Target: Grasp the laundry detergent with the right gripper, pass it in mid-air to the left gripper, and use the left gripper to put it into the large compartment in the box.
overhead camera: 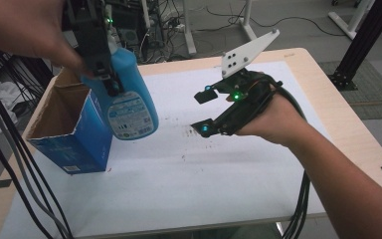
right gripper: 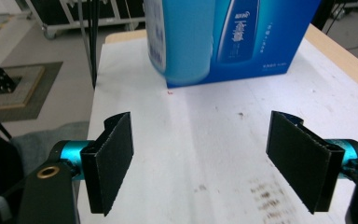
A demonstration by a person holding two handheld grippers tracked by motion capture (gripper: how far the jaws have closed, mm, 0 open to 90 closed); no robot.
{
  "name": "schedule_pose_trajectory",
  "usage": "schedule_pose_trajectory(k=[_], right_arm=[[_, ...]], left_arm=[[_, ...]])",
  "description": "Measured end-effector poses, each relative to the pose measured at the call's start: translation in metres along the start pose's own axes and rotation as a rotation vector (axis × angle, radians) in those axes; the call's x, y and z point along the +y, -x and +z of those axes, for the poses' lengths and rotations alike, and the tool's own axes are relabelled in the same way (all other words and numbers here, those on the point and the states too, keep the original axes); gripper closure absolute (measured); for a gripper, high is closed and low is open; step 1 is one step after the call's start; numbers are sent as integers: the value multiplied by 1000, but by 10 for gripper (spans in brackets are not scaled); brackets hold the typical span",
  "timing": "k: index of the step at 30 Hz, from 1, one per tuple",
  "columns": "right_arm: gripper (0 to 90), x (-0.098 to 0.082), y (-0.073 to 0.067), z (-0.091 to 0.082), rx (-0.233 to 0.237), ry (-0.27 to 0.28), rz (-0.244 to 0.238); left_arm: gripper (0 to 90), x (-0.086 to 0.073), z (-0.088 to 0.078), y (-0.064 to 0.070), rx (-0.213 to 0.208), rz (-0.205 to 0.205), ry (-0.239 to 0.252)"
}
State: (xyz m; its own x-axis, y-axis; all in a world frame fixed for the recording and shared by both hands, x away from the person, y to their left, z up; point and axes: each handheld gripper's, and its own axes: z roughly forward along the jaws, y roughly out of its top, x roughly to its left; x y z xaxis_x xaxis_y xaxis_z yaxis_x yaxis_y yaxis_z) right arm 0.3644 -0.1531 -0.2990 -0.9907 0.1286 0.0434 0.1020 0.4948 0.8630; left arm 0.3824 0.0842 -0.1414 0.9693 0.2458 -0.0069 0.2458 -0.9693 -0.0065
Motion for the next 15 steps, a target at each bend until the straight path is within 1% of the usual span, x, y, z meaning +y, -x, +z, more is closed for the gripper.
schedule_pose_trajectory(k=[1,4,8,13,15], right_arm=[[221,2,1,-3,-6,-14,-4],[137,8,3,-10,-26,-68,7],[137,15,4,-17,-36,-120,-10],[128,21,7,-22,-46,-212,-31],[123,23,7,-24,-52,-235,-34]], left_arm=[[383,-3,-3,-2,-2,-15,4],[383,-13,-12,-8,-6,-57,5],[383,-29,-23,-16,-4,-115,13],[383,-51,-36,-27,-14,-215,21],[383,-59,-39,-31,-19,-244,23]])
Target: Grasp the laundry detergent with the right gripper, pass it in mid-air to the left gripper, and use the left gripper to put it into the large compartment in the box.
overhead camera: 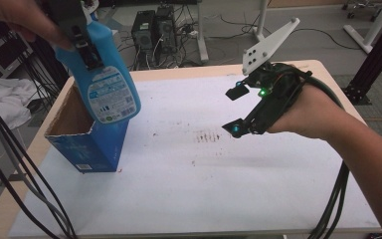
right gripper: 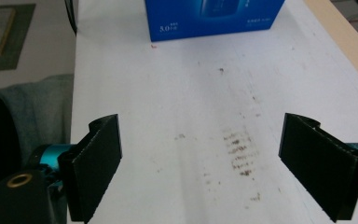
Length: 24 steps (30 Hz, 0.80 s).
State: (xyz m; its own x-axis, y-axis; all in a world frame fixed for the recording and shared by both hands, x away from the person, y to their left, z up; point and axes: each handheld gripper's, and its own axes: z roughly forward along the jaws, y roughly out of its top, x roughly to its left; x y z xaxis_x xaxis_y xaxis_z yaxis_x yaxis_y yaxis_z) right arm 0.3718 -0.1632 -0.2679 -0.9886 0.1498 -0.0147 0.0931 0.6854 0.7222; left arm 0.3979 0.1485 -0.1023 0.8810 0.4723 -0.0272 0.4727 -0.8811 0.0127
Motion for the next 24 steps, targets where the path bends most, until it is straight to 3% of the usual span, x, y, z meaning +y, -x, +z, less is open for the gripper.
schedule_pose_trajectory(k=[3,5,12,16,24], right_arm=[[106,1,0,-3,-3,-45,-5],[29,2,0,-4,-14,-76,-3],[6,4,0,-10,-28,-190,-14],[4,4,3,-16,-34,-270,-7],[5,4,6,-27,-61,-286,4]], left_arm=[[383,-11,-4,-9,-8,-63,6],[383,-18,-7,-14,-8,-104,8],[382,-39,-12,-33,5,-246,4],[382,-49,-13,-44,17,-360,-7],[383,-62,-11,-60,67,-555,-22]])
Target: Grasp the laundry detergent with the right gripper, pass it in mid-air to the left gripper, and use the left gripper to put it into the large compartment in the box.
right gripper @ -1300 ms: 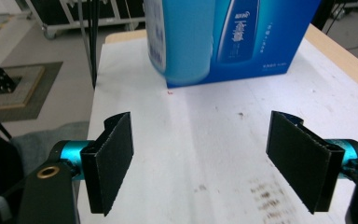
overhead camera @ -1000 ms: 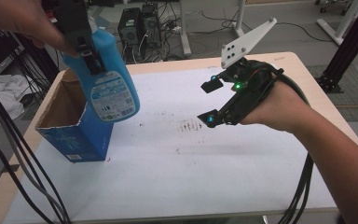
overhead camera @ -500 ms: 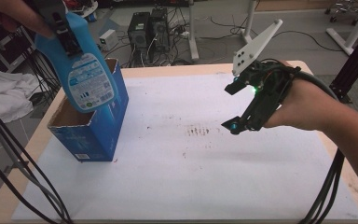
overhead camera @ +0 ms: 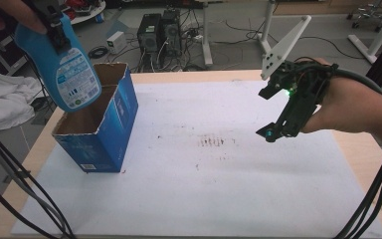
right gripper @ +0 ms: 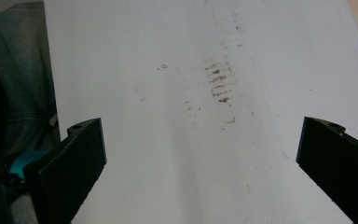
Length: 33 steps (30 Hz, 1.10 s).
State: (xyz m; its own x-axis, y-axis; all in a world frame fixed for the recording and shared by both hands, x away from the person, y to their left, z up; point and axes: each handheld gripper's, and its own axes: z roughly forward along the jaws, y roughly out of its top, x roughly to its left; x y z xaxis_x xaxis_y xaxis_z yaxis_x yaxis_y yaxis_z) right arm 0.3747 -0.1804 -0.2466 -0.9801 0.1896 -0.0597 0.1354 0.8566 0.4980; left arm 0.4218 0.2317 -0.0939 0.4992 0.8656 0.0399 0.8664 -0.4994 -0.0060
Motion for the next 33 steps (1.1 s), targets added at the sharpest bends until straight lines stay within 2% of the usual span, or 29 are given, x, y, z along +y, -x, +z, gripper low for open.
schedule_pose_trajectory(k=[7,13,16,20,24,29,33], right_arm=[[5,-2,2,-2,-19,15,8],[6,-3,2,-4,-32,26,9],[6,-4,2,-5,-35,28,10],[6,-6,2,-7,-42,28,17],[6,-9,2,-7,-44,29,27],[6,-13,3,-5,-44,26,30],[6,-15,3,-5,-45,32,37]], left_arm=[[383,-2,4,-11,-5,-140,-4],[383,-1,12,-13,-27,-210,-22],[383,-1,18,-14,-40,-227,-21],[383,0,24,-14,-34,-235,-26],[383,2,31,-13,-26,-229,-33],[383,4,43,-13,-43,-234,-34],[384,5,53,-12,-40,-231,-49]])
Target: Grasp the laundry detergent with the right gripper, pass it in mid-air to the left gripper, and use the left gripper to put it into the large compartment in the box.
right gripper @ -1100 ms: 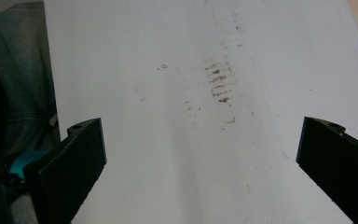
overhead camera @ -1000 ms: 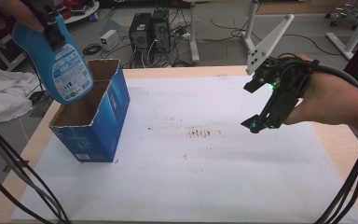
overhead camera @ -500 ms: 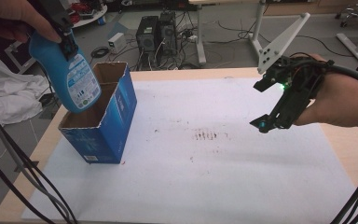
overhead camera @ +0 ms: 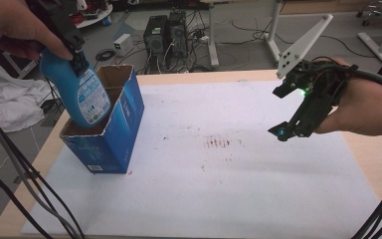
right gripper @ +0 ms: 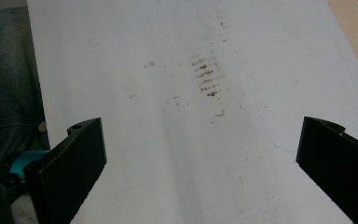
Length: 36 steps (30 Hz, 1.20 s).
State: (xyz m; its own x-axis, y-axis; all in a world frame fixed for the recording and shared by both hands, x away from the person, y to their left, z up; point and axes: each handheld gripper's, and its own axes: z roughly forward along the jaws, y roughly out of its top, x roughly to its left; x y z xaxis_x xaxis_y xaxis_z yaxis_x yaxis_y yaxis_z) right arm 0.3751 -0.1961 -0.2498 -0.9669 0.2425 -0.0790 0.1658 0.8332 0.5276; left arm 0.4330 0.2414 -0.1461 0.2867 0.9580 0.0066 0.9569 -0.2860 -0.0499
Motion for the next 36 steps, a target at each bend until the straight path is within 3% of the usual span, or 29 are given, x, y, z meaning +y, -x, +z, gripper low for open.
schedule_pose_trajectory(k=[4,14,21,26,33,36], right_arm=[[6,-1,1,-1,-3,5,3],[6,-5,2,1,-6,17,8],[6,-9,2,1,-6,15,22],[6,-10,3,2,-7,14,25],[6,-11,3,5,-4,7,34],[6,-11,4,5,-2,6,35]], left_arm=[[384,1,12,-1,-5,-6,-9],[384,5,49,0,-16,85,-25],[384,7,75,0,-12,211,-50],[383,7,87,3,25,299,-45],[383,5,104,7,51,478,-39],[383,5,110,8,57,516,-42]])
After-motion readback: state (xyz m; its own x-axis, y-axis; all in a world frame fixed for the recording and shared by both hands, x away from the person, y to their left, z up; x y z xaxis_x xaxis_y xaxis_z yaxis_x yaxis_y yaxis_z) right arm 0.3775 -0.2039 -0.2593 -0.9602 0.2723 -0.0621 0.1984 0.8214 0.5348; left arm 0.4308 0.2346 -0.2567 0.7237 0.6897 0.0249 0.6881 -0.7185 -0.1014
